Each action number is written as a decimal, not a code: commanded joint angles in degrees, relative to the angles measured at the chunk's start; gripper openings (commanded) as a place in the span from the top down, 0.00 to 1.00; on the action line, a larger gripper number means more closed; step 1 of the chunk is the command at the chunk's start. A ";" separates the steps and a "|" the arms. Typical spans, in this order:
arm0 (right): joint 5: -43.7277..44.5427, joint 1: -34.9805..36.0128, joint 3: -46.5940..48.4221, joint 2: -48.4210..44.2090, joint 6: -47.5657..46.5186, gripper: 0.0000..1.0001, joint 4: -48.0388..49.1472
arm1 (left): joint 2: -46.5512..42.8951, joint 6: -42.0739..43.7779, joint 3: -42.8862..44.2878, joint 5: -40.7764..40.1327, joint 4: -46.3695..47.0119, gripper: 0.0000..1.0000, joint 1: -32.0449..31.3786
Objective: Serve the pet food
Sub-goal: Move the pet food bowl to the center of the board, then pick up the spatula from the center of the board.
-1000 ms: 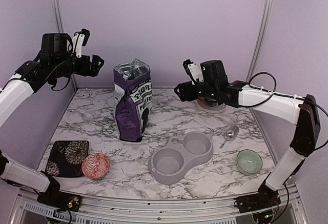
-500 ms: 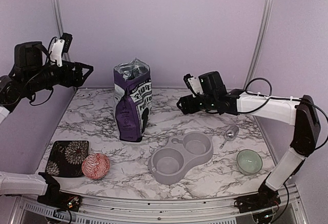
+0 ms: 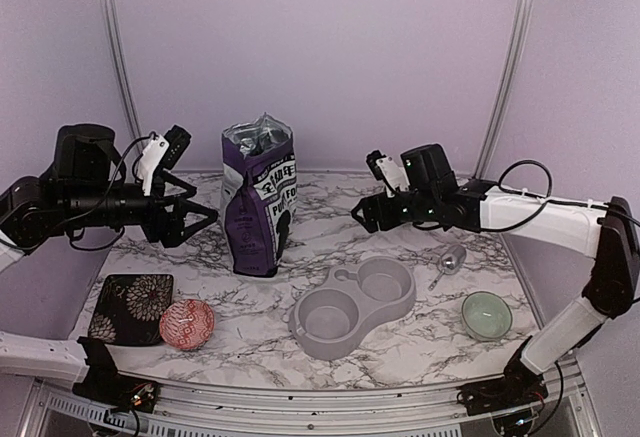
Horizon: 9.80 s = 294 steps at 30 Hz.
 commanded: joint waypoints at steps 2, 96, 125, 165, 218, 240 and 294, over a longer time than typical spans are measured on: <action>1.31 -0.39 -1.70 -2.57 1.62 0.20 -2.94 | 0.62 0.38 -2.59 2.20 -0.78 0.19 -4.42; 12.71 -8.85 -19.35 -9.88 30.31 0.02 -13.84 | 67.89 -8.83 17.18 -6.62 12.32 0.99 -12.32; 13.81 -9.45 -22.55 -15.57 32.99 0.03 -11.64 | 83.17 -48.10 45.62 -19.93 12.70 1.00 -12.29; 17.82 -9.46 -22.03 -18.92 33.46 0.03 -17.52 | 84.24 -59.88 45.65 -19.56 9.62 0.78 -13.23; 16.26 -9.46 -25.30 -19.66 35.32 0.03 -15.86 | 74.01 -62.76 32.95 -16.58 14.13 0.63 -17.05; 15.57 -9.46 -21.43 -11.52 37.95 0.10 -18.32 | 82.31 -62.86 43.34 -14.68 17.85 0.63 -14.20; 20.69 -19.13 -13.10 -2.89 29.49 1.00 -16.87 | 56.04 -39.56 3.42 -17.35 49.63 0.61 -14.63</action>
